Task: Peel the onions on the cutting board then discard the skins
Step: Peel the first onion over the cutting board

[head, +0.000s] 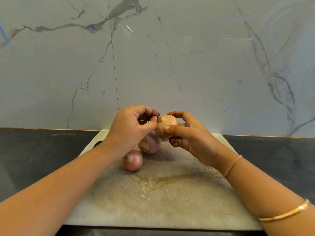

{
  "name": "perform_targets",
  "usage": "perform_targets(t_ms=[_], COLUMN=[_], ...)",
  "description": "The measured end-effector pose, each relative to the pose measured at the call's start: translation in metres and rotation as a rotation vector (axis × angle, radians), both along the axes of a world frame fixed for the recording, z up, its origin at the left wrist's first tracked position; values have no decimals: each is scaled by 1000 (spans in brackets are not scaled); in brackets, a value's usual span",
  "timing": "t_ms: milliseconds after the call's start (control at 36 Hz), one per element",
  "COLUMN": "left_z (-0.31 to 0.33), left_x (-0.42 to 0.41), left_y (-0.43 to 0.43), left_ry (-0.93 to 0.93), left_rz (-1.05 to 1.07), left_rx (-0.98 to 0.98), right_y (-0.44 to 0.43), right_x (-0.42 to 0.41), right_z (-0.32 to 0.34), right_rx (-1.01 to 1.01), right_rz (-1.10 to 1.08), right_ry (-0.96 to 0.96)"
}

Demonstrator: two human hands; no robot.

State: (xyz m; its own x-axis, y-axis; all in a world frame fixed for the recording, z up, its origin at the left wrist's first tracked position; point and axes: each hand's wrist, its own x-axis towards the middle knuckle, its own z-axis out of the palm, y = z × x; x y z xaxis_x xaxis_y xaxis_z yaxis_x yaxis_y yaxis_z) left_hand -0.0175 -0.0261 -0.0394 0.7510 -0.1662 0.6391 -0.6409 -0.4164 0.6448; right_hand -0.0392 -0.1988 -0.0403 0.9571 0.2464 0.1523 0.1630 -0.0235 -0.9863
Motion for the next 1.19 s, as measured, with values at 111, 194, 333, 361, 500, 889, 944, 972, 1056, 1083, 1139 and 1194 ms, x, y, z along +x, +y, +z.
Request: perform_targets(t_ms=[111, 194, 333, 361, 500, 889, 944, 972, 1056, 1083, 1139, 1194], left_z=[0, 2, 3, 4, 3, 2, 1, 1, 0, 0, 1, 1], left_x=[1, 1, -1, -3, -5, -3, -2, -2, -4, -4, -3, -3], left_y=[1, 4, 6, 5, 1, 0, 0, 0, 1, 0, 0, 0], left_ry=[49, 63, 66, 62, -57, -160, -159, -149, -95, -100, -136, -147], left_rz=[26, 60, 31, -9, -137, -41, -35, -54, -117, -113, -79, -66], left_rx=[-66, -107, -93, -83, -4, 39, 20, -6, -46, -26, 16, 15], right_y=[-2, -3, -5, -5, -4, 0, -1, -1, 0, 0, 1, 1], right_x=[0, -1, -1, 0, 0, -1, -2, -2, -2, -2, -1, -1], right_z=[1, 0, 1, 1, 0, 1, 1, 1, 1, 1, 1, 0], right_rx=[20, 76, 141, 145, 133, 25, 30, 30, 26, 21, 12, 10], right_rz=[23, 37, 28, 28, 37, 48, 45, 41, 39, 40, 37, 34], right_ry=[17, 33, 43, 38, 22, -3, -9, -13, -19, -21, -21, -20])
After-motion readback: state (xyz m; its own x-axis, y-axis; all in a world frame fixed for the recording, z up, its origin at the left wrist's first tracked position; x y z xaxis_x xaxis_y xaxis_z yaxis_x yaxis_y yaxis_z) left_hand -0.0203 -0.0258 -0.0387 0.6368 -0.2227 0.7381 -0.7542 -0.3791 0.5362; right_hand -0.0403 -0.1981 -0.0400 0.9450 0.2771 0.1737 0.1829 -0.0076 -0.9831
